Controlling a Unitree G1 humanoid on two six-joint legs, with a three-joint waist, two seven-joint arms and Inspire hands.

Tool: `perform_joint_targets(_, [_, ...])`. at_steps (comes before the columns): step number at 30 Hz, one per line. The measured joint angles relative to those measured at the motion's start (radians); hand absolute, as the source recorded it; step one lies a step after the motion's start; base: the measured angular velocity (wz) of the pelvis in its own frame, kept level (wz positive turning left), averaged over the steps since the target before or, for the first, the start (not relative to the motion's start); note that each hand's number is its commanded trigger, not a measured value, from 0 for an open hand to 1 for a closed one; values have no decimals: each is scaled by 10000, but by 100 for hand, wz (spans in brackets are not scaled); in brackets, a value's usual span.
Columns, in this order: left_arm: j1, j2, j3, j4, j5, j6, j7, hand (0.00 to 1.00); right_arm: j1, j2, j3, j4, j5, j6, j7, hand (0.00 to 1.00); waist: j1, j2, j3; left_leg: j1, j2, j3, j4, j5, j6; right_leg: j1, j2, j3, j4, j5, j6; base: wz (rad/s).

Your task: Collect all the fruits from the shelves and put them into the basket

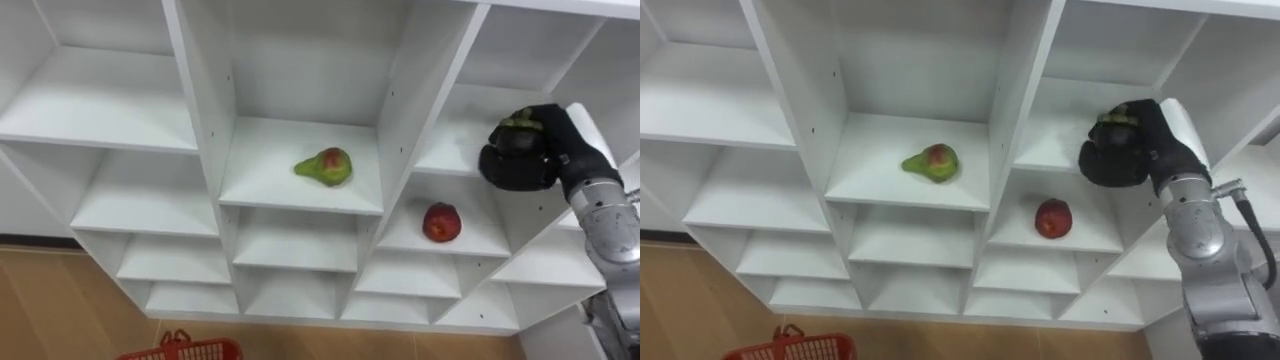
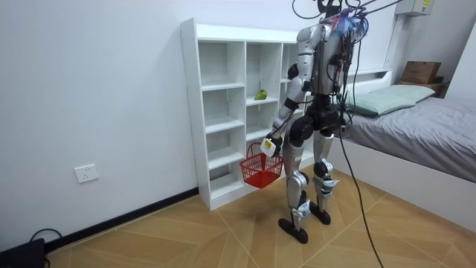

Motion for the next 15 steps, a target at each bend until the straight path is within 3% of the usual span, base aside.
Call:
perform_joint_targets(5, [-4,-41,-147,-323,0,-76,-4,100,747,411,197,-1336,-298,-65,651,100,-275,125,-65,-7,1,58,-18,0,1,-58,3,63,1,-1,1,-4])
perform_joint_targets(10, [-285,-43,-411,-332,-7,-164,-37,100,1636,803,928,-1796,-290,125,1723,100,-291,152,-52,20,3,196,-24,1,2,-112,27,306,20,0,0,-10])
perform_joint_targets(12, [-406,-123,-480,-315,7,-196,-61,100,1899,1115,1185,-2168,-294,139,2131,100,-298,221,-10,-6,11,318,-25,1,2,-252,32,397,139,0,0,-16])
perform_joint_targets(15, [-542,-139,-678,-299,-33,-303,-71,100,1937,1163,1410,-2700,-396,137,2336,100,-306,243,-2,-18,15,331,-24,1,3,-299,53,476,167,17,-5,-7])
